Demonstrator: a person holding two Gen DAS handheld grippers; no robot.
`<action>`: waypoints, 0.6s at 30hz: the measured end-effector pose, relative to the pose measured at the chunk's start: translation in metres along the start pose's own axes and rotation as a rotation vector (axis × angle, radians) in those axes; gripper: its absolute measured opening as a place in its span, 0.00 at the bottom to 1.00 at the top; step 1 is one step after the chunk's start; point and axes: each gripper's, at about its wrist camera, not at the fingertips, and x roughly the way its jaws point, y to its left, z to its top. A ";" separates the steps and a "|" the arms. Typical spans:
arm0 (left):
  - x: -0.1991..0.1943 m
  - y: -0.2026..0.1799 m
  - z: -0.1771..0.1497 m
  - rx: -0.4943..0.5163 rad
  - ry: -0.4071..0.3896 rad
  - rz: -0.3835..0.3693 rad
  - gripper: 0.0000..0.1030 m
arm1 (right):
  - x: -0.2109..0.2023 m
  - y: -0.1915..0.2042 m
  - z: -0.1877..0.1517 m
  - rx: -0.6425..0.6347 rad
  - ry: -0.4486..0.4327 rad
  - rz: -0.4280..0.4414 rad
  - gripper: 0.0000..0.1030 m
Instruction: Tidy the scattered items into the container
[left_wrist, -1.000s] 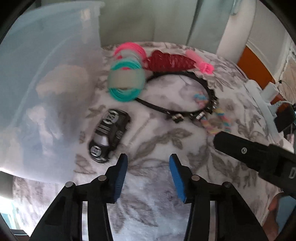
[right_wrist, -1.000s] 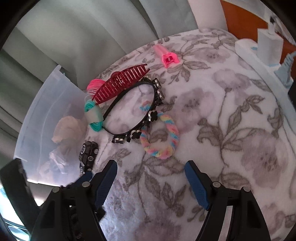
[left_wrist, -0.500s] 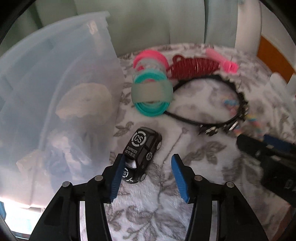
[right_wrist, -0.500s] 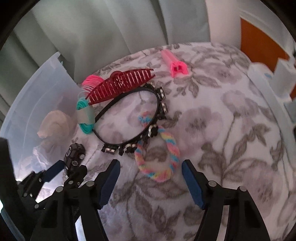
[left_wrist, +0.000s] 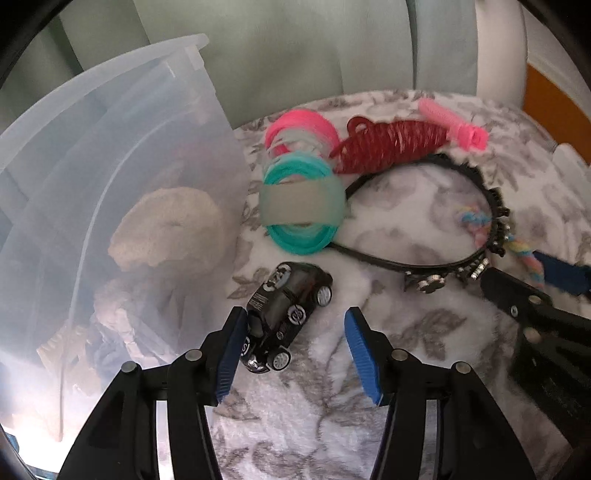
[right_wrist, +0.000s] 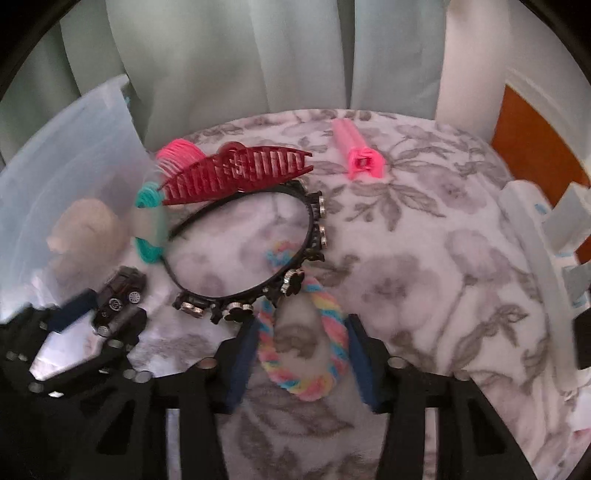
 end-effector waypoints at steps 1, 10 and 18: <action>-0.002 -0.002 0.000 -0.001 -0.002 -0.026 0.53 | -0.001 -0.002 0.000 0.008 0.000 0.003 0.48; -0.027 -0.009 0.002 0.037 -0.117 -0.025 0.51 | -0.010 -0.015 0.003 0.045 0.001 -0.044 0.42; 0.008 0.001 0.012 0.048 -0.012 0.063 0.57 | -0.009 -0.017 0.002 0.051 0.000 -0.041 0.43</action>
